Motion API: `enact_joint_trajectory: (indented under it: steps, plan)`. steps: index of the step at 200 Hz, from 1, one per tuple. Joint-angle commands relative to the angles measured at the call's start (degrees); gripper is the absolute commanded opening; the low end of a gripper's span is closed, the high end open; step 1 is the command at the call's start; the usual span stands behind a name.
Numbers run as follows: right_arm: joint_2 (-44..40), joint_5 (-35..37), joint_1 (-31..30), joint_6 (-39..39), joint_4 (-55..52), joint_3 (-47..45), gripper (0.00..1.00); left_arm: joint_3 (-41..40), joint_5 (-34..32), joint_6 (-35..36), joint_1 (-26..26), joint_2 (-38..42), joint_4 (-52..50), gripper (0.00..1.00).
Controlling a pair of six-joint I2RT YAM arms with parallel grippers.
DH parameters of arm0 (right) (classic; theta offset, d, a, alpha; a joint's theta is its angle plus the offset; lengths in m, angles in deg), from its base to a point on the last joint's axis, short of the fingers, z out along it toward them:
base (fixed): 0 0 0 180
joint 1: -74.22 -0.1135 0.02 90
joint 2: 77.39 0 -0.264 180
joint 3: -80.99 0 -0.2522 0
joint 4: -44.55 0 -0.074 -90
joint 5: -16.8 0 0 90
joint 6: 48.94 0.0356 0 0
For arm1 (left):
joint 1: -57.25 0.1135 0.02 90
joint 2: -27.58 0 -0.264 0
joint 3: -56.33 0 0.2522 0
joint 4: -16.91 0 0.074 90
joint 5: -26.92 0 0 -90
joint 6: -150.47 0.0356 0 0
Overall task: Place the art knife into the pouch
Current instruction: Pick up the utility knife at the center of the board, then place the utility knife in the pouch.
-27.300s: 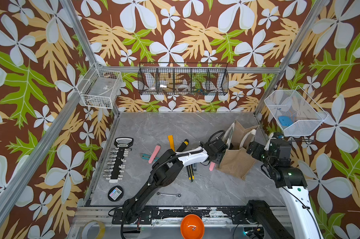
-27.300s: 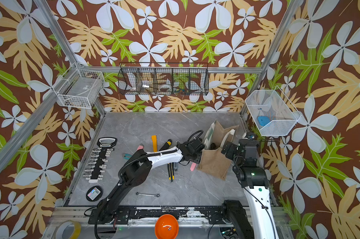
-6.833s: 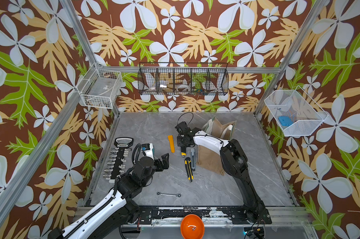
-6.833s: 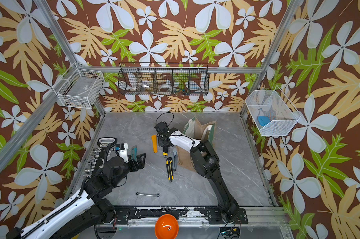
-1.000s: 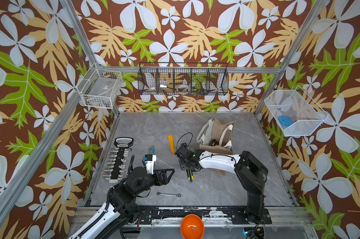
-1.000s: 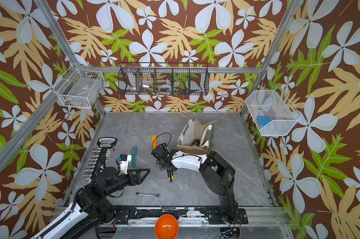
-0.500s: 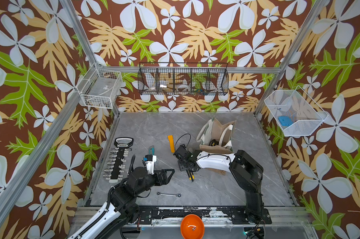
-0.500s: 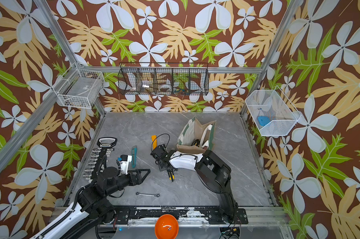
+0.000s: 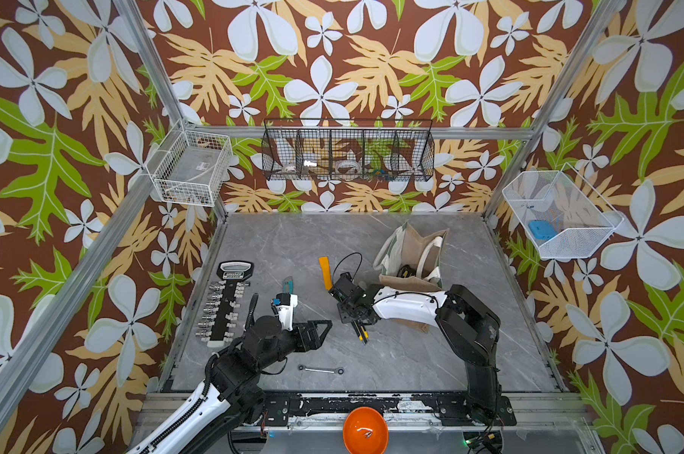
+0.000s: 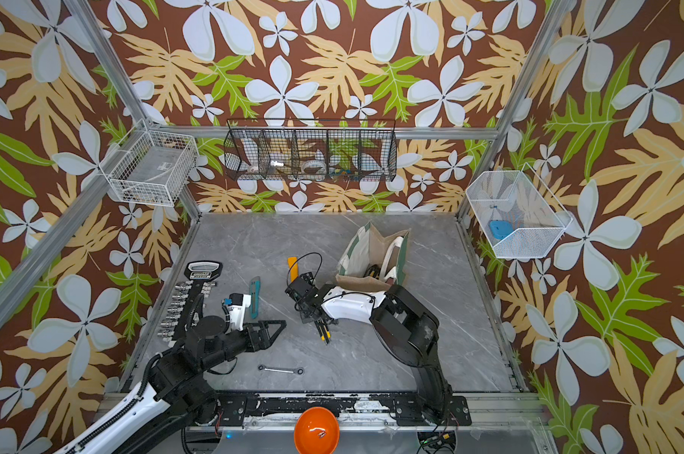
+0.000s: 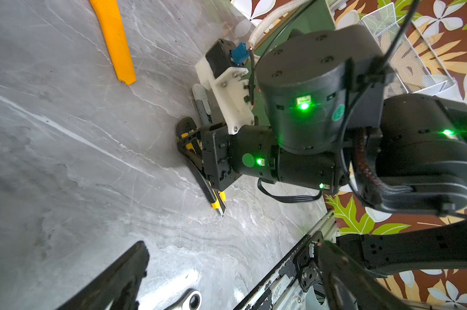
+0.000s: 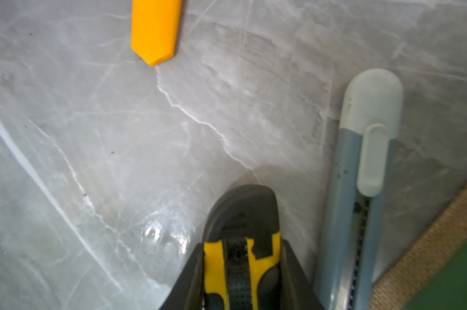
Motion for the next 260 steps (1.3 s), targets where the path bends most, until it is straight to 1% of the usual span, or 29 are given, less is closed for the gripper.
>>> enact_joint_trajectory:
  steps: [1,32,76,111,149,193,226,260]
  plan:
    - [-1.69,-0.21,-0.05,-0.83,0.48,0.99,0.31,0.54,-1.03,-0.08,0.12,-0.01,0.92,1.00]
    - [-3.49,-0.55,-0.05,-2.00,1.20,3.00,0.30,0.52,-2.14,-0.43,0.12,-0.13,0.87,1.00]
    - [-5.27,-0.39,-0.05,-4.28,0.33,8.25,0.29,1.08,-3.14,-1.07,0.12,-0.19,0.59,1.00]
    - [-5.46,1.07,-0.01,-8.14,-2.37,16.44,0.29,2.23,-4.49,-0.79,0.12,-1.28,0.52,1.00]
    - [-4.44,4.85,0.12,-13.16,-4.57,26.93,0.27,3.91,-4.71,-0.19,0.13,-4.26,0.91,1.00]
    - [-5.20,8.76,1.24,-18.46,-5.43,34.94,0.26,6.15,-5.60,0.86,0.12,-6.62,1.12,1.00]
    - [-9.09,10.14,3.64,-19.49,-4.37,34.36,0.26,8.48,-7.35,2.57,0.12,-9.08,0.89,1.00]
    - [-16.86,13.45,6.44,-21.55,-0.89,28.10,0.26,10.30,-7.91,3.73,0.12,-12.41,1.08,1.00]
